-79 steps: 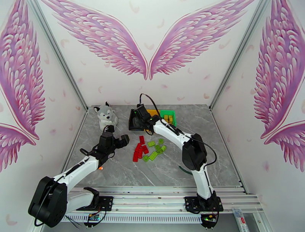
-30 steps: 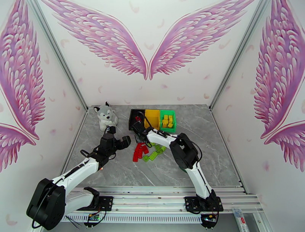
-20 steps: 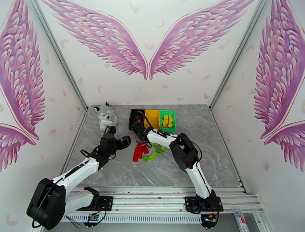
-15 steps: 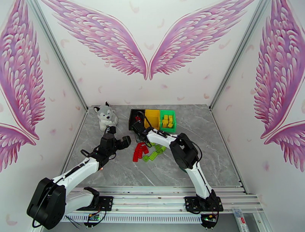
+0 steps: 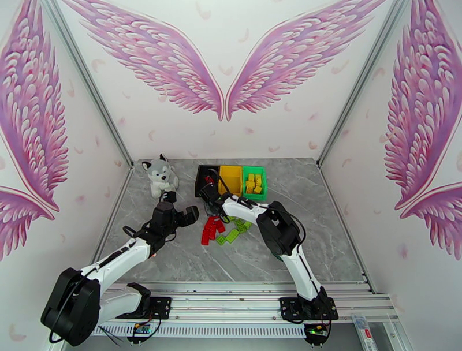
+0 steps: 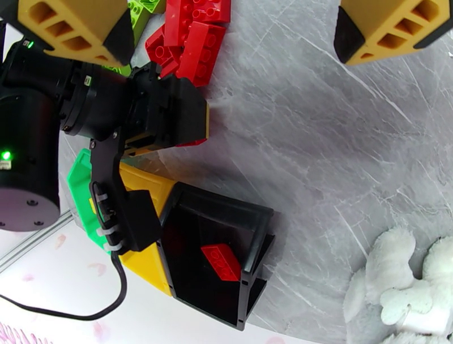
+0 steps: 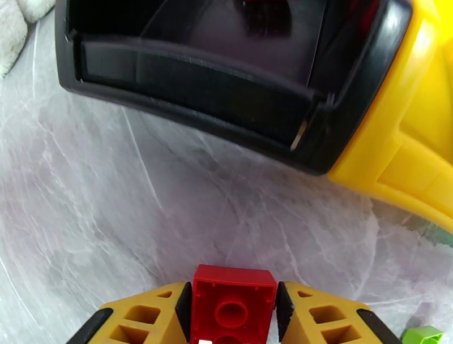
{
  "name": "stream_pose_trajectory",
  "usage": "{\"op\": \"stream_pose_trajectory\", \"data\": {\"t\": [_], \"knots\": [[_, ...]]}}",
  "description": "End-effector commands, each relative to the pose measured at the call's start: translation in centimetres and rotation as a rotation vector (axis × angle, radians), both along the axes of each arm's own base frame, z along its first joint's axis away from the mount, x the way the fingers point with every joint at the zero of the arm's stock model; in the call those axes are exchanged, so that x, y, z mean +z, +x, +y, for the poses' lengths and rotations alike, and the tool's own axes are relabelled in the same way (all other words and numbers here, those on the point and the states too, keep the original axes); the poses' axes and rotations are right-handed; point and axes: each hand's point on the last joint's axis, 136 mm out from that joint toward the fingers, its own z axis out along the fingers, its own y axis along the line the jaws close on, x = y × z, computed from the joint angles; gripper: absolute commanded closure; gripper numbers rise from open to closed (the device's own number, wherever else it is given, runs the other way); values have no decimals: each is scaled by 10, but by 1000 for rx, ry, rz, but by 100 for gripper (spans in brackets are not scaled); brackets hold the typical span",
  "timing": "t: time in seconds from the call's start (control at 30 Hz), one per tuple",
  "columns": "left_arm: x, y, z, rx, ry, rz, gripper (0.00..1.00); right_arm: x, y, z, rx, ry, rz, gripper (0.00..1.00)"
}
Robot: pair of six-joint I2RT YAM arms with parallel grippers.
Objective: Sort the legos into containers by color
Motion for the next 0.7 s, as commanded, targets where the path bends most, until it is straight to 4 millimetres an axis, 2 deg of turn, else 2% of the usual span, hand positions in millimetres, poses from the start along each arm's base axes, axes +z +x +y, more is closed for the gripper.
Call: {"op": "stream_pose_trajectory", "data": {"t": [0.0,0.23,0.43,0.67], "knots": [[-1,0,-2,-11,0,-6,1,-14,-7,0,-4,4,23,57],[0,0,-4,-18,0,-9,1,8,-8,-1,-11,45,-15,63],[6,4,-11,-51,-13,-39,1,46,-6,0,-12,98,-74,70],[19,6,-16,-85,-22,-105,1,89,4,8,-6,166,-127,70]]}}
